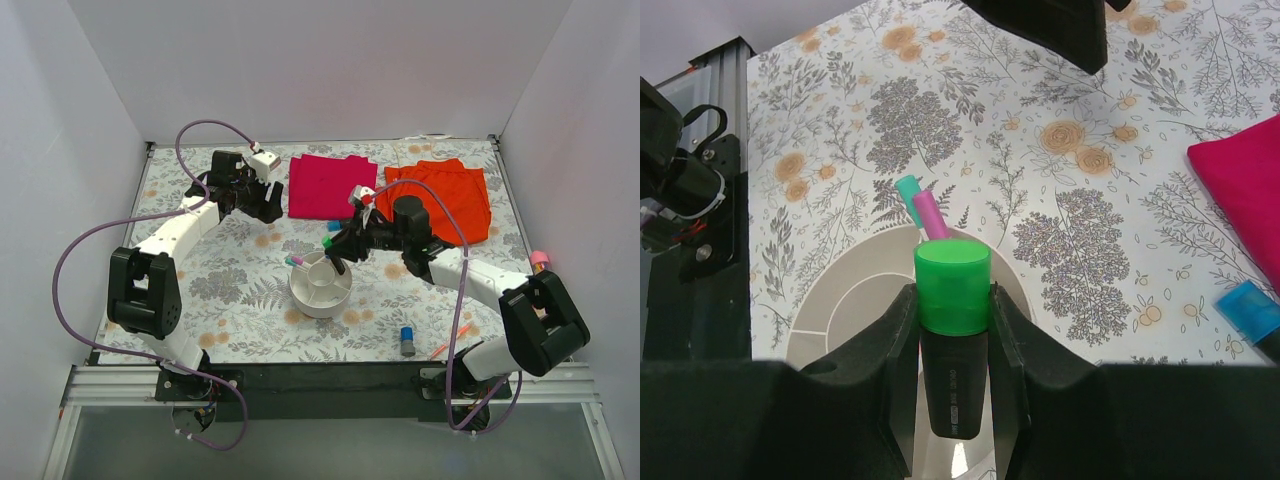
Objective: Sort the stationery into containers
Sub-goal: Place the pen in the storage box.
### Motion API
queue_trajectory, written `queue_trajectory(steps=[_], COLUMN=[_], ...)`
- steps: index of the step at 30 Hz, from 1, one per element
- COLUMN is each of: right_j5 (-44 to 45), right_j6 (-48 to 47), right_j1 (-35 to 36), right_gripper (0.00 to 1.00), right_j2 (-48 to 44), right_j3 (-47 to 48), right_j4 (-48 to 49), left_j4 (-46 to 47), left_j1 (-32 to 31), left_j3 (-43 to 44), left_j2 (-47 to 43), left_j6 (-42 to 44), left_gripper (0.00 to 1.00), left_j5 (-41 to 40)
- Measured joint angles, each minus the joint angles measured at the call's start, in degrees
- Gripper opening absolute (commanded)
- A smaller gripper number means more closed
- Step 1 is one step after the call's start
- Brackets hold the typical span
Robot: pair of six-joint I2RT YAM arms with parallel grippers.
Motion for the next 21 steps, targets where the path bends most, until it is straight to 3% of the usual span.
queue_trajectory(steps=[3, 8, 17, 21], right_j5=[-1.0, -2.1, -0.2, 2.4], right_j6=[-1.7, -7.2, -17.4, -27.7], right_j1=[0.1, 0.2, -0.5, -3.9], right_gripper=[0.41, 0.56, 0.61, 0.61], right_j2=[0.1, 0.0, -1.5, 2.4], right_j3=[0.3, 4.4, 12.2, 22.4], right_j4=[-1.3, -10.6, -25.5, -35.4], left_j4=[0.0, 0.2, 1.1, 1.2], left_j1=[0.0, 0.0, 0.0, 0.0], left_j3=[0.0, 0.0, -1.2, -1.3], left_j2=[0.0, 0.0, -1.1, -2.4], left_j6=[0.0, 0.0, -0.1, -0.2], left_gripper=[0.65, 0.65, 0.66, 0.68], left_j5=[0.0, -0.1, -0.3, -0.7])
